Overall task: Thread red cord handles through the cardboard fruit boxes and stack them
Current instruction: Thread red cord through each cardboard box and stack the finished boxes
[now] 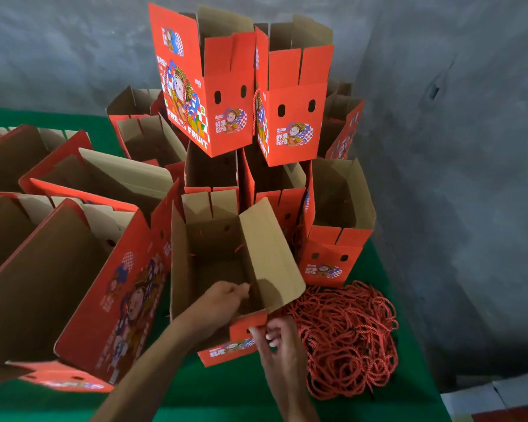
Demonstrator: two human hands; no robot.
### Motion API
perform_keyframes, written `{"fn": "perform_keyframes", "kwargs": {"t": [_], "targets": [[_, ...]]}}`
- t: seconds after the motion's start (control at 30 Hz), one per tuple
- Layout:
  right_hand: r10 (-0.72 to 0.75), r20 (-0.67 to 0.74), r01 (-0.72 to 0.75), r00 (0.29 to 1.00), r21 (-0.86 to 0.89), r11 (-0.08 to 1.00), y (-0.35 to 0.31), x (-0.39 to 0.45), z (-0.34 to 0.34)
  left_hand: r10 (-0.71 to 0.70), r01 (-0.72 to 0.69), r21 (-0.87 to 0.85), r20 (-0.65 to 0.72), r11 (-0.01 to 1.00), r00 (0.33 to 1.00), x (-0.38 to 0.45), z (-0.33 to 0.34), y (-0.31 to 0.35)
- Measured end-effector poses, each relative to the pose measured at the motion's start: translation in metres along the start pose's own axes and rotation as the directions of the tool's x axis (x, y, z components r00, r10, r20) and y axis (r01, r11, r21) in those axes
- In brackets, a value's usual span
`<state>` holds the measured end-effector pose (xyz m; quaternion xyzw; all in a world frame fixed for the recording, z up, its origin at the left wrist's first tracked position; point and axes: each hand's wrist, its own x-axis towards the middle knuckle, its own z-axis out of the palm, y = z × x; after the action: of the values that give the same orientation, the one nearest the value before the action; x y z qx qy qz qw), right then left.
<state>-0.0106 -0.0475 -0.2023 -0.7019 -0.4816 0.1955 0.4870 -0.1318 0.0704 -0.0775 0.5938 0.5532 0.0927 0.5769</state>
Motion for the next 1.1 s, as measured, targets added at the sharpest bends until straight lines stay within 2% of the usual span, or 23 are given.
{"fn": "perform_keyframes", "kwargs": {"t": [0.07,0.1,0.17,0.23,0.27,0.33,0.37,0.43,0.5,0.57,0.63,0.77,0.87,1.0,1.1], "targets": [[-0.009,-0.111,0.006,0.994,-0.034,0.999,0.005,-0.001,0.006,0.145,-0.138,0.121,-0.051,0.983,0.988,-0.021,-0.002,0.0],[-0.053,-0.135,0.042,0.989,-0.084,0.996,0.006,-0.003,0.009,0.259,-0.24,0.173,-0.092,0.955,0.962,-0.033,-0.002,0.001],[-0.237,-0.118,0.216,0.964,-0.165,0.962,0.002,-0.009,0.013,0.503,-0.47,0.195,-0.191,0.861,0.843,-0.055,-0.006,0.003],[-0.437,-0.045,0.413,0.898,-0.249,0.876,0.004,-0.02,0.015,0.648,-0.626,0.183,-0.322,0.758,0.691,-0.07,-0.017,0.004],[-0.489,-0.012,0.462,0.872,-0.307,0.832,0.004,-0.025,0.017,0.691,-0.665,0.223,-0.39,0.712,0.609,-0.072,-0.023,0.004],[-0.469,0.052,0.449,0.881,-0.397,0.8,0.002,-0.035,0.022,0.733,-0.667,0.352,-0.509,0.656,0.452,-0.07,-0.034,0.0],[-0.419,0.088,0.414,0.904,-0.429,0.803,-0.003,-0.038,0.025,0.729,-0.649,0.392,-0.557,0.653,0.397,-0.067,-0.037,-0.004],[-0.291,0.174,0.339,0.941,-0.487,0.805,-0.014,-0.043,0.028,0.679,-0.622,0.374,-0.635,0.688,0.368,-0.058,-0.041,-0.016],[-0.191,0.236,0.292,0.953,-0.533,0.794,-0.023,-0.046,0.03,0.584,-0.609,0.255,-0.688,0.751,0.432,-0.048,-0.039,-0.032],[-0.158,0.272,0.285,0.949,-0.53,0.799,-0.027,-0.049,0.032,0.42,-0.584,0.004,-0.698,0.812,0.579,-0.039,-0.032,-0.046],[-0.151,0.28,0.284,0.948,-0.529,0.8,-0.027,-0.052,0.037,0.259,-0.493,-0.191,-0.662,0.849,0.704,-0.028,-0.024,-0.062],[-0.135,0.305,0.293,0.943,-0.565,0.772,-0.024,-0.049,0.045,0.137,-0.338,-0.314,-0.52,0.887,0.843,-0.007,-0.008,-0.089],[-0.208,0.283,0.342,0.936,-0.595,0.727,-0.027,-0.04,0.047,0.05,-0.259,-0.446,-0.428,0.857,0.903,0.005,-0.001,-0.108],[-0.265,0.346,0.414,0.9,-0.489,0.768,-0.028,-0.037,0.038,-0.061,-0.138,-0.557,-0.323,0.819,0.944,0.014,0.002,-0.127],[-0.308,0.316,0.426,0.897,-0.435,0.793,-0.026,-0.031,0.021,-0.098,-0.044,-0.57,-0.217,0.821,0.971,0.011,0.004,-0.122]]}}
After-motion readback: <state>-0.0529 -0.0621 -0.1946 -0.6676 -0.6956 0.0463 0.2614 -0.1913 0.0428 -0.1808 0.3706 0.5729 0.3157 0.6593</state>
